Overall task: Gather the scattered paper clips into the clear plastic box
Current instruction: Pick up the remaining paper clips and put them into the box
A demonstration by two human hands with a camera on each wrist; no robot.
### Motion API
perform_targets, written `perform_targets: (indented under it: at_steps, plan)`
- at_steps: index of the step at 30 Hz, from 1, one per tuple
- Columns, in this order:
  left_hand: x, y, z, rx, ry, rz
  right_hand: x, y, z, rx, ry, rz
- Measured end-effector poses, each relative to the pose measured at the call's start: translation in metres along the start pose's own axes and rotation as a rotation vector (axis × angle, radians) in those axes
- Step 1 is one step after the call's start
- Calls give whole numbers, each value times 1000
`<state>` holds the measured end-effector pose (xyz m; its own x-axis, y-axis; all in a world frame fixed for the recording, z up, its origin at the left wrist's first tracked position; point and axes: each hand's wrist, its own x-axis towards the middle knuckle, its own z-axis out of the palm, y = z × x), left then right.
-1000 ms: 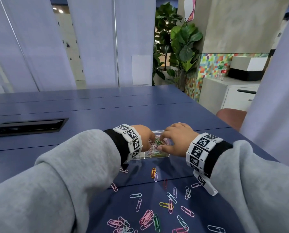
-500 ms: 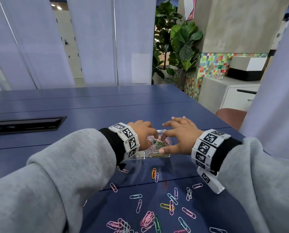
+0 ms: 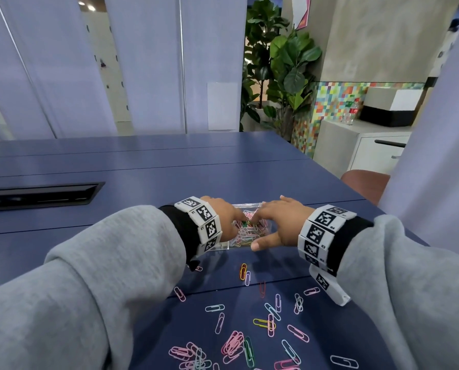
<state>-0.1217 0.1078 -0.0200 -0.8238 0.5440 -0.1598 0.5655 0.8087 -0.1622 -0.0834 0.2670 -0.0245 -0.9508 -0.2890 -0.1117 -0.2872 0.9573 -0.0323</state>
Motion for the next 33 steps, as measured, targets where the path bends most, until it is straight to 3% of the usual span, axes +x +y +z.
perform_targets:
  at_steps: [7,11,17,22,27,33]
  plan:
    - [-34,-15,-11,-240,88,28,-29,9,-15,171,93,58]
    - [-70,-26,-12,-356,39,-2,-59,14,-12,91,-22,144]
    - [-110,-52,24,-274,-228,-264,-96,7,16,-108,-249,280]
    - [-138,-47,45,-180,-281,-408,-103,-17,36,-127,-251,213]
    - [-135,-42,55,-164,-243,-352,-99,-60,37,-104,-280,78]
    - [-120,-31,51,-209,-223,-229,-70,-77,14,-34,-142,40]
